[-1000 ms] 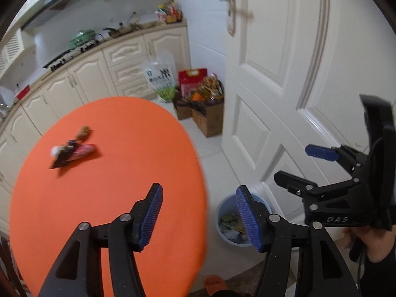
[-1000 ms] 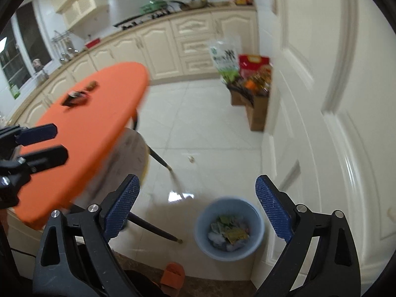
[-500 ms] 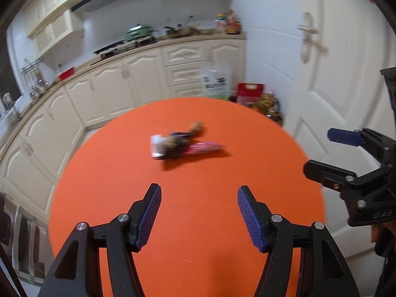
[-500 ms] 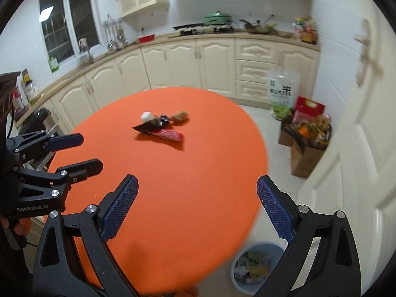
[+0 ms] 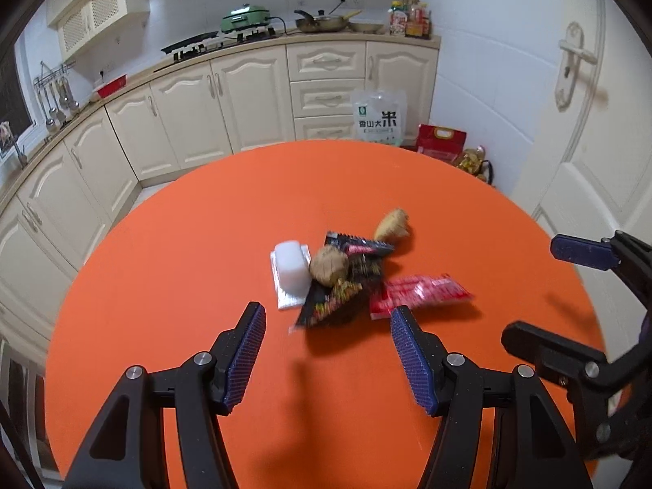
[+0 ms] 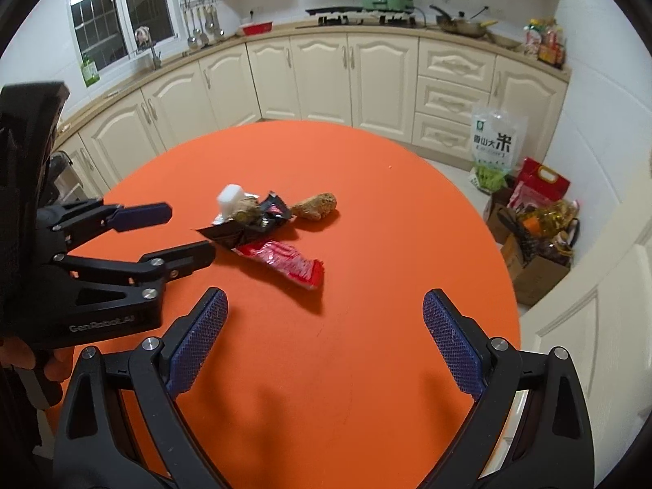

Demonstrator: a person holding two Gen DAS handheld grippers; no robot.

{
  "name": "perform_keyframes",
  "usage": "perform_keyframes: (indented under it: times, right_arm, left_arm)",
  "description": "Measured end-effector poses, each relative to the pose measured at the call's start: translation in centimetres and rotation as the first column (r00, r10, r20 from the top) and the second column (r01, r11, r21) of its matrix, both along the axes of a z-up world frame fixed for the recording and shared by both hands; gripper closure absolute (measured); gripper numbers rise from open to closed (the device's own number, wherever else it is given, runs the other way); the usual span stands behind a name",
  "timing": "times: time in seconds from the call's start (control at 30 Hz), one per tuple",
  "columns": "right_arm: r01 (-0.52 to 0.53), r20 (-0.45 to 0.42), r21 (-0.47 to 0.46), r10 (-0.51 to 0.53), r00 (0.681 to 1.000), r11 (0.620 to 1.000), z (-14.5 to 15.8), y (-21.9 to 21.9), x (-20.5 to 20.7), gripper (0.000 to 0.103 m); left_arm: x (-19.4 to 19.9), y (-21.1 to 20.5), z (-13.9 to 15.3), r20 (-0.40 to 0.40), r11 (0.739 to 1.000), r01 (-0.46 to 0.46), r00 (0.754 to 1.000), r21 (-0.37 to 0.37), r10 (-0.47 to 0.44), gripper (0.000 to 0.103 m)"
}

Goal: Collect trash
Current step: 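Move both tools back to the table toward the dark wrappers, then grasp the dark snack wrapper with the left tool while the right tool grasps the red wrapper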

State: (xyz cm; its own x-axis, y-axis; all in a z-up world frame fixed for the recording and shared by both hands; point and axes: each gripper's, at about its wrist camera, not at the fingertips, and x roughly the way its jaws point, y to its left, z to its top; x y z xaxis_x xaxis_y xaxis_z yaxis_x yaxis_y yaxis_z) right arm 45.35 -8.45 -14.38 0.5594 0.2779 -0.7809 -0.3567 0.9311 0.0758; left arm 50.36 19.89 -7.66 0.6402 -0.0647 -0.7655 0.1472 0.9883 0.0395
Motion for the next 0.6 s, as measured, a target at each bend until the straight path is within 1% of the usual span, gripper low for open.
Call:
perform_keyframes:
  times: [0.13,0.23,0.33,0.4,0.43,0.47,0.5,0.6]
  right_arm:
    - [-0.013,-0.009,0.013,0.013,1.0,1.0,-0.8,-0.3,1.4,0.006]
    - [-0.032,-0.009,0.01,0.033,0.999,0.999,-1.0,-0.2,2.0,0.006]
    - [-0.05,-0.02,0.017,0.05,0.999,0.999,-1.4,-0.3,2.6,0.006]
    - [-0.06,-0.031,0.012,0.06,0.998,0.998,-1.8,-0.2,2.7,0.006]
    - [-0.068,-0.034,0.012,0.069,0.997,0.998,-1.9,-0.2,2.7,0.006]
    - [-0.078,-0.037,0.013,0.078,0.996,0.997,-2.1,-0.1,2.7,0.006]
    - [-0.081,-0.041,0.01,0.082,0.996,0.997,-2.2,0.0,2.7,0.006]
    - [-0.112,-0.045,-0.011,0.112,0.993,0.994,-2.6,0.7,2.4,0.006]
  left_arm:
    - [2.7,-0.1,-1.2,-0.027,1.0,0.003,1.0,-0.003,-0.003,0.044]
    - [3.8,-0.6,-1.8,-0.05,1.0,0.021,0.999,0.0,-0.021,0.047]
    - [4.6,-0.9,-2.0,-0.052,0.998,0.056,0.997,0.002,-0.055,0.058]
    - [5.0,-0.8,-1.9,-0.064,0.997,0.076,0.995,-0.002,-0.076,0.078]
    - [5.1,-0.6,-1.8,-0.067,0.997,0.077,0.995,0.001,-0.076,0.08]
    - [5.0,-0.4,-1.6,-0.07,0.997,0.075,0.995,0.002,-0.074,0.085]
    - [4.9,0.0,-1.4,-0.07,0.997,0.072,0.995,-0.007,-0.072,0.088]
    - [4.0,1.0,-0.7,-0.063,0.997,0.075,0.995,-0.028,-0.077,0.089]
